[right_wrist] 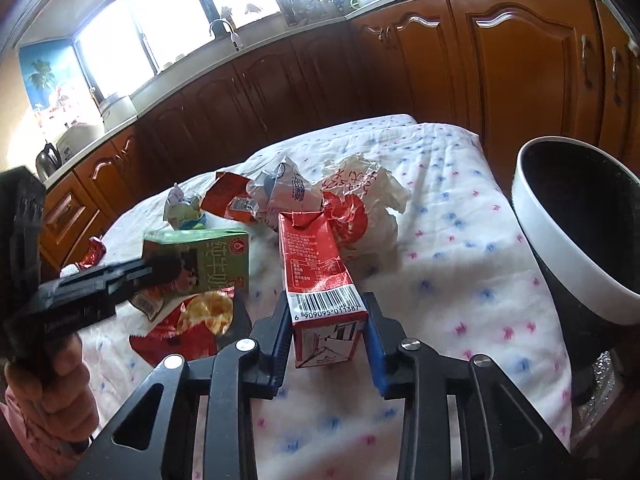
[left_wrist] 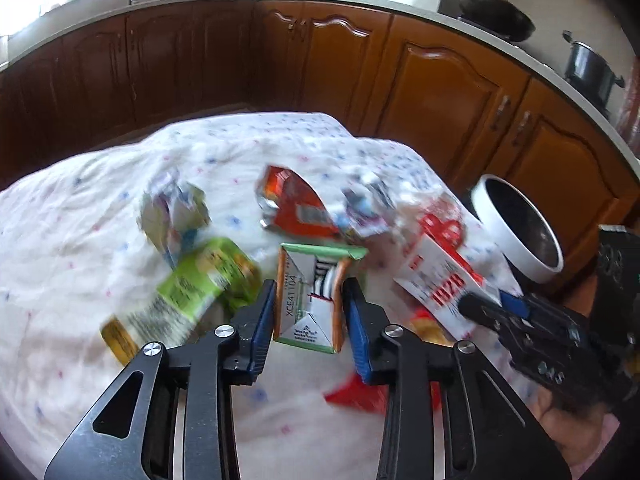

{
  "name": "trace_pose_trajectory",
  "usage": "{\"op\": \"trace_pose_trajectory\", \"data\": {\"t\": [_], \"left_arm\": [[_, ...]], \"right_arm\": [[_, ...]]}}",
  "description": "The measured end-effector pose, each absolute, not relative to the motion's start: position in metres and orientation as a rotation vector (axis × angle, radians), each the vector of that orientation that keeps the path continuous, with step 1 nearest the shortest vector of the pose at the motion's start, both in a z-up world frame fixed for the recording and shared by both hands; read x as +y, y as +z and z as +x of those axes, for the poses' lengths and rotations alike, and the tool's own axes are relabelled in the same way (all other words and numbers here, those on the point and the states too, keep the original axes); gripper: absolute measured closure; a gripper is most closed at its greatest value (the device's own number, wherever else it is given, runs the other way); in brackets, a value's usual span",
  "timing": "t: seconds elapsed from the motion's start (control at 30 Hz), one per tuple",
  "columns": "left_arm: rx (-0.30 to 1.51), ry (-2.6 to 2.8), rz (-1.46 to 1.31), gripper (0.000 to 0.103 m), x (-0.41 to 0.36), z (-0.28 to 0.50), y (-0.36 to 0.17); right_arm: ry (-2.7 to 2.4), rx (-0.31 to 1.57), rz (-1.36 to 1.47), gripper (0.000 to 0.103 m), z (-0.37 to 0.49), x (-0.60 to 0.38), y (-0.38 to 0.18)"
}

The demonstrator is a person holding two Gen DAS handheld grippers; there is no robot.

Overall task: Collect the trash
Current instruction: 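Grasp green juice carton with left gripper while right gripper grasps red carton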

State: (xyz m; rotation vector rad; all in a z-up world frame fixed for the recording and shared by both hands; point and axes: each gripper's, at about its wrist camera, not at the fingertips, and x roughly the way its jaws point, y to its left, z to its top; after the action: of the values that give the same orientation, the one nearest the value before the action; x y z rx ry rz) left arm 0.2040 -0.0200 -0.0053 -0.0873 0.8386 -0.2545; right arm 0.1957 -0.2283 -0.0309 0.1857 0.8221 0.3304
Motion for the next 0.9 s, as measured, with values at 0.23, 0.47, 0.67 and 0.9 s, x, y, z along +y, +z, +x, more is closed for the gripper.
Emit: {"op": "trace_pose_trajectory", "data": {"t": [0.23,0.47,0.67,0.9], "left_arm": [[0.904,-0.265,-0.043,0.072,-0.030,0.191,-0.031],[0.900,-0.258,-0.037,0.070,-0.028,0.194,-0.029],[0.885,-0.259,-0.008,0.053,-0.031,0.200,-0.025],[0.899,-0.251,0.018,0.072,-0.043,0.206,-0.032]], "right_arm": [[0.332,0.832,0.153,0.064,0.197,-0.222,-0.027],[0.328,0.831,0.124,0.062,0.208,-0.215,-0.025],[0.336,0.856,0.134,0.066,0.211,-0.217,-0.032],[0.332,0.841,0.150,0.071,0.200,-0.218,-0.030]]}}
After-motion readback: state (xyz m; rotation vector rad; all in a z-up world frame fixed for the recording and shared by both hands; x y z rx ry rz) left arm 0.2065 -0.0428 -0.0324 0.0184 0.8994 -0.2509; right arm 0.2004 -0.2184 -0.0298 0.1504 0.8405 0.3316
